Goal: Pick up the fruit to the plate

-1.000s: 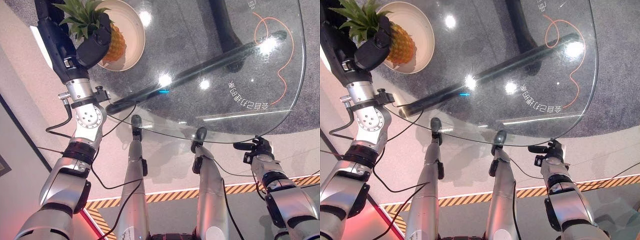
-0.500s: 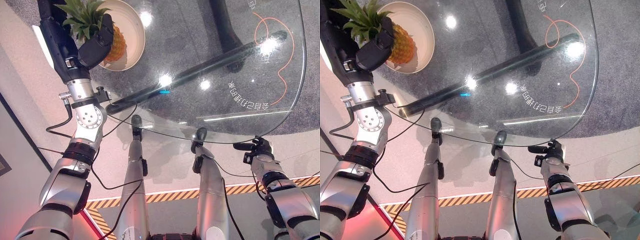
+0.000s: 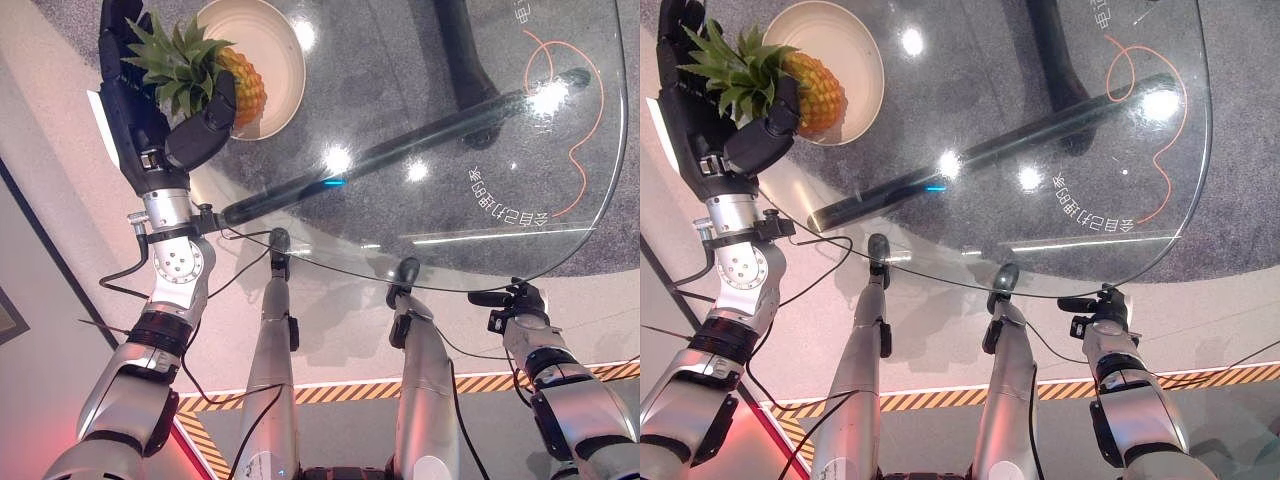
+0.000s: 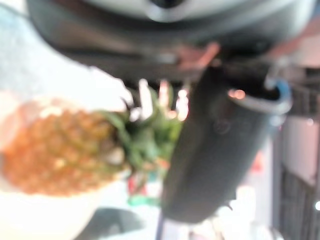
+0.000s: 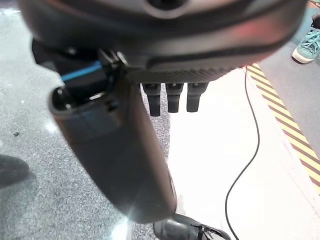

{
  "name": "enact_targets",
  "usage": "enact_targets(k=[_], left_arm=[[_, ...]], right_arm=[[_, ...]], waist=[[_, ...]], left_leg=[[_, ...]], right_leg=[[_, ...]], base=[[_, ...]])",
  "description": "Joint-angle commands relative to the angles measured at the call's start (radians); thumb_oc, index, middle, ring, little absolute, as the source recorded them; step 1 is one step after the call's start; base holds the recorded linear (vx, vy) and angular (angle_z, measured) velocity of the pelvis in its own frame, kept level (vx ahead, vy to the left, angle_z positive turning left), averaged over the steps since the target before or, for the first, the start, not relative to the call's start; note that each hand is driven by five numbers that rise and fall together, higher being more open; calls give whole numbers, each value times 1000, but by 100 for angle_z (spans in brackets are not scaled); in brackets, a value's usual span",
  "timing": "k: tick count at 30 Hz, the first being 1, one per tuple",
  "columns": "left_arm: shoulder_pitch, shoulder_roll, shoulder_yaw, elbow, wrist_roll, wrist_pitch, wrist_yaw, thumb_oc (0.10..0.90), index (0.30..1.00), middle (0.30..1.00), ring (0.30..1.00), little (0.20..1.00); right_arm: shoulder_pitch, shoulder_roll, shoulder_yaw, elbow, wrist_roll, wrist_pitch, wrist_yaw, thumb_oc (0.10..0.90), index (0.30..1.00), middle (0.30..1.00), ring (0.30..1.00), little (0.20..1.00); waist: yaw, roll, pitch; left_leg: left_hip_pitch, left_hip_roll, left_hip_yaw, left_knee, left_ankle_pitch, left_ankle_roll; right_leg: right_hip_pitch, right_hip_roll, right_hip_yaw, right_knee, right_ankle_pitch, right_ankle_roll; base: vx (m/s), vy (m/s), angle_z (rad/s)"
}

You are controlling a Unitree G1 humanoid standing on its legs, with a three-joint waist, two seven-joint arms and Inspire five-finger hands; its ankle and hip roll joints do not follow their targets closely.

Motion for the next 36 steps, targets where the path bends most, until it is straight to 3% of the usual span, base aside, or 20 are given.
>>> enact_targets(k=[1, 21, 29, 36], left_arm=[[-41, -23, 86, -89, 2, -62, -10, 800, 900, 900, 900, 900], [2, -1, 93, -155, 2, -52, -59, 800, 900, 900, 900, 900], [-21, 0, 90, -220, -9, -63, -72, 800, 900, 900, 900, 900], [-57, -1, 87, -273, 18, -20, -68, 800, 900, 900, 900, 900]], right_arm=[[57, -84, -34, 18, -8, -19, -48, 800, 900, 900, 900, 900], [71, -90, -47, 18, -11, -22, -46, 800, 900, 900, 900, 900], [74, -91, -42, 16, -4, -24, -40, 800, 900, 900, 900, 900], [71, -85, -46, 19, -3, -21, -40, 800, 900, 900, 900, 900]], waist=[[13, 28, -23], [26, 39, -23], [24, 32, -23], [23, 26, -23]], left_leg=[[-3, 40, -29, 159, -190, -16], [8, 40, -31, 153, -184, -15], [11, 43, -32, 153, -184, -15], [18, 42, -34, 147, -182, -15]], right_leg=[[64, -5, -30, -198, 165, 19], [76, -14, -34, -198, 165, 20], [80, -12, -34, -196, 166, 21], [89, -11, -38, -201, 169, 23]], base=[[0, 0, 0], [0, 0, 0], [0, 0, 0], [0, -5, 0]])
